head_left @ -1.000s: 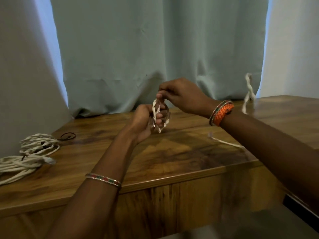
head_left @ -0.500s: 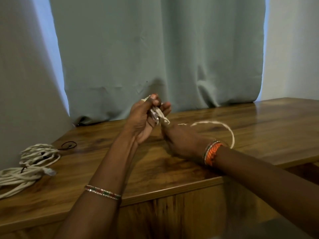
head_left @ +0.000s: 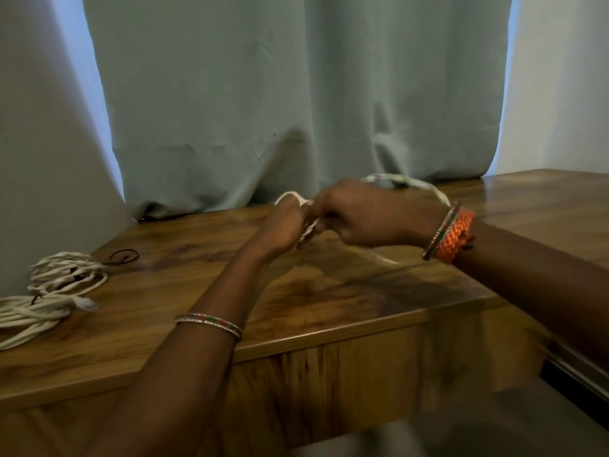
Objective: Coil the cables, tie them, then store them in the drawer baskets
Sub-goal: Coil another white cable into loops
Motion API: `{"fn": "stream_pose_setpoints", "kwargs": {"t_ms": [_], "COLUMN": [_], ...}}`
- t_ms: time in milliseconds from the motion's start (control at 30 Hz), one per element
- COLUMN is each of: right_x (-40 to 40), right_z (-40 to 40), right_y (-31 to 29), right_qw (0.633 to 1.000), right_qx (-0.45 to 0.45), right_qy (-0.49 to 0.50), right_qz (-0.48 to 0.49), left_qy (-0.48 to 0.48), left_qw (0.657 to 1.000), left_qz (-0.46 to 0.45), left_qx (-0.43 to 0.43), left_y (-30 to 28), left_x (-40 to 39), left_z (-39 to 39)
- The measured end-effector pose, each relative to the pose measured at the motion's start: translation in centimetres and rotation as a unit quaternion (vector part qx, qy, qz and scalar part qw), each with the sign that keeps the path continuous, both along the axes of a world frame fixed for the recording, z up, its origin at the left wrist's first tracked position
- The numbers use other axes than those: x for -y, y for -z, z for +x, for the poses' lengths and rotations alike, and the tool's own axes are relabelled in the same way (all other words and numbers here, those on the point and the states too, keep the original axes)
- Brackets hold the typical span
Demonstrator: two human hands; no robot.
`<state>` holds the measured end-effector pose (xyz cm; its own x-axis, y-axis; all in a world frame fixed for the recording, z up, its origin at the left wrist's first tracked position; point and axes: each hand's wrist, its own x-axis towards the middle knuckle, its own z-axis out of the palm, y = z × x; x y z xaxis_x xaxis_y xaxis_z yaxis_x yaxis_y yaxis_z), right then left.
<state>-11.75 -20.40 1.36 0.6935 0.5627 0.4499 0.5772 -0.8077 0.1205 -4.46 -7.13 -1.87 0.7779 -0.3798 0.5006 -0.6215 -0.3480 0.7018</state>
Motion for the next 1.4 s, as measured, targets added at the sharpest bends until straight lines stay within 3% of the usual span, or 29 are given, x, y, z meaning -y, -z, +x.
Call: {"fn": "stream_pose_setpoints", "kwargs": {"t_ms": [100, 233, 400, 533, 633, 700, 800, 900, 933, 1000, 1067, 1100, 1133, 1167, 1267, 1300, 1333, 1400], "right_x": [2.3, 3.8, 4.7, 4.7, 6.5, 7.6, 7.8, 7.9, 8.1, 8.2, 7.1, 6.2, 4.9, 3.6, -0.1, -1.2, -2.0, -3.0], "right_z": [2.4, 5.2, 6.8, 6.4, 6.7, 7.1, 6.8, 6.1, 6.0, 6.2, 6.0, 6.0, 5.9, 5.7, 5.7, 5.8, 5.9, 6.1], "right_y": [-1.0, -0.9, -0.3, 0.0, 0.6, 1.2, 2.2, 3.1, 3.3, 3.8, 3.4, 3.1, 2.7, 2.4, 1.9, 2.0, 2.1, 2.3], "right_qw": [0.985, 0.965, 0.985, 0.963, 0.876, 0.818, 0.766, 0.702, 0.666, 0.529, 0.408, 0.384, 0.404, 0.456, 0.684, 0.734, 0.746, 0.702], "right_qx": [0.151, 0.228, 0.115, -0.083, -0.31, -0.414, -0.527, -0.628, -0.65, -0.672, -0.591, -0.52, -0.446, -0.373, -0.199, -0.171, -0.168, -0.229], "right_qy": [0.025, 0.042, 0.129, 0.103, 0.071, 0.047, 0.072, 0.006, -0.046, -0.193, -0.28, -0.287, -0.274, -0.244, -0.115, -0.087, -0.079, -0.105], "right_qz": [-0.084, -0.123, 0.02, 0.236, 0.362, 0.397, 0.359, 0.335, 0.363, 0.481, 0.637, 0.707, 0.751, 0.77, 0.692, 0.651, 0.639, 0.666], "left_qy": [0.084, 0.225, 0.357, 0.34, 0.275, 0.217, 0.179, 0.172, 0.173, 0.181, 0.191, 0.195, 0.197, 0.2, 0.222, 0.233, 0.246, 0.278], "left_qw": [0.983, 0.933, 0.822, 0.803, 0.764, 0.763, 0.758, 0.741, 0.739, 0.738, 0.734, 0.732, 0.73, 0.728, 0.709, 0.7, 0.693, 0.691], "left_qz": [-0.002, -0.025, -0.21, -0.353, -0.484, -0.525, -0.561, -0.587, -0.587, -0.578, -0.571, -0.569, -0.567, -0.567, -0.571, -0.573, -0.57, -0.552], "left_qx": [-0.161, -0.281, -0.391, -0.339, -0.327, -0.308, -0.281, -0.277, -0.281, -0.297, -0.314, -0.32, -0.325, -0.33, -0.35, -0.358, -0.367, -0.376], "left_y": [-0.6, -0.3, -1.0, -1.7, -1.9, -1.7, -1.6, -1.6, -1.5, -1.2, -1.1, -1.1, -1.1, -1.1, -1.0, -1.0, -1.0, -1.1], "left_x": [-0.4, 0.2, -0.5, -1.7, -2.6, -2.9, -2.7, -2.8, -2.9, -2.9, -2.9, -2.8, -2.7, -2.6, -2.5, -2.6, -2.7, -2.9], "left_z": [-1.0, -2.7, -3.0, -2.2, -1.0, -0.7, -0.7, -0.6, -0.6, -0.5, -0.5, -0.6, -0.7, -0.8, -0.8, -0.8, -0.8, -0.8]}}
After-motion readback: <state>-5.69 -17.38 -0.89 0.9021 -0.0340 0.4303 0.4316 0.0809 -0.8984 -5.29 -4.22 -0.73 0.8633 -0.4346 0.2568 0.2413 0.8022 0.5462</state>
